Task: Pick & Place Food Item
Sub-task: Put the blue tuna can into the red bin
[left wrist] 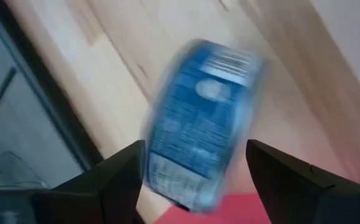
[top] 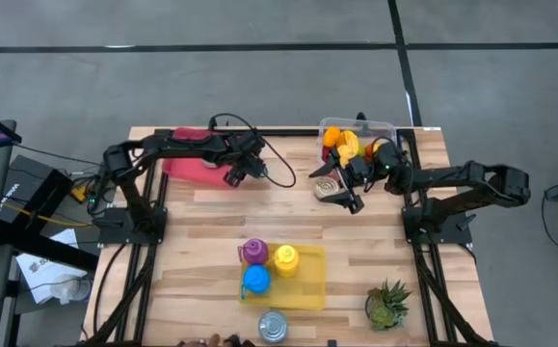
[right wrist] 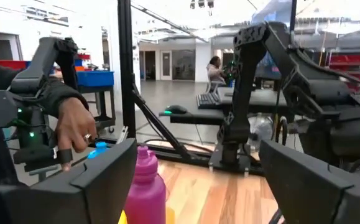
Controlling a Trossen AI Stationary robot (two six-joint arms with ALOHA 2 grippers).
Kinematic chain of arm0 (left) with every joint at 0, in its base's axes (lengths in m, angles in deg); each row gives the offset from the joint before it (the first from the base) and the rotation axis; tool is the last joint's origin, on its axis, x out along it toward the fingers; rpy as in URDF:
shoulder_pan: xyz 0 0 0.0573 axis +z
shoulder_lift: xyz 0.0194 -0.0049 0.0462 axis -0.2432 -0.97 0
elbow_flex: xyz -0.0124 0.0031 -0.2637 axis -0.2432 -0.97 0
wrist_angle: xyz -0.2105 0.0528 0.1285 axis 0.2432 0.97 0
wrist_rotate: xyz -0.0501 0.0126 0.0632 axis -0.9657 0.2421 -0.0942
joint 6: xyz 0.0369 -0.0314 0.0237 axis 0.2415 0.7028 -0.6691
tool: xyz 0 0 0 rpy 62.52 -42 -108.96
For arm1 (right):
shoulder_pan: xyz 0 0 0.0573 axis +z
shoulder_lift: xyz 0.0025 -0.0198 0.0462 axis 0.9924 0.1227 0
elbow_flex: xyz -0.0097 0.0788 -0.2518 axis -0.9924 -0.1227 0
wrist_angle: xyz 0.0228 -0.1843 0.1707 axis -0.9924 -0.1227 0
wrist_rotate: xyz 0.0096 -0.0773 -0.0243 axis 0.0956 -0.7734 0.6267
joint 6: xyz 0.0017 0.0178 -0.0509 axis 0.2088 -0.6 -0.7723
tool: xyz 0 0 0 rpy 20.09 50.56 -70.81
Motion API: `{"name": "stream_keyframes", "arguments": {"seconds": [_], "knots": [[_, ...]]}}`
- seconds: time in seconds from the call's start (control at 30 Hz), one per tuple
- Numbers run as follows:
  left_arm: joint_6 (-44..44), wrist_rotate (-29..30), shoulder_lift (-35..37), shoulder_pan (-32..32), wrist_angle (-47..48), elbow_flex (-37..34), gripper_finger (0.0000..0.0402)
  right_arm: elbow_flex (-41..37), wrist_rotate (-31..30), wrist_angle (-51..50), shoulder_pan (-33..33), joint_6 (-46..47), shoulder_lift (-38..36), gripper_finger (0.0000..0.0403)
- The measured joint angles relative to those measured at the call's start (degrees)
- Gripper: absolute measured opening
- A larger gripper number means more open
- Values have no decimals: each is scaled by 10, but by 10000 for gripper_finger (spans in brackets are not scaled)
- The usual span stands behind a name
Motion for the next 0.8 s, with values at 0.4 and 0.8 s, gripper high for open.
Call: {"name": "stream_keyframes", "arguments": {"seconds": [0.4, 0.8], "knots": [[63, -78, -5, -2, 12, 3, 127, 0, 14, -44, 8, -13, 0, 327], [273, -28, 67, 5, 24, -25, 127, 0, 14, -57, 19, -32, 0, 327]]}}
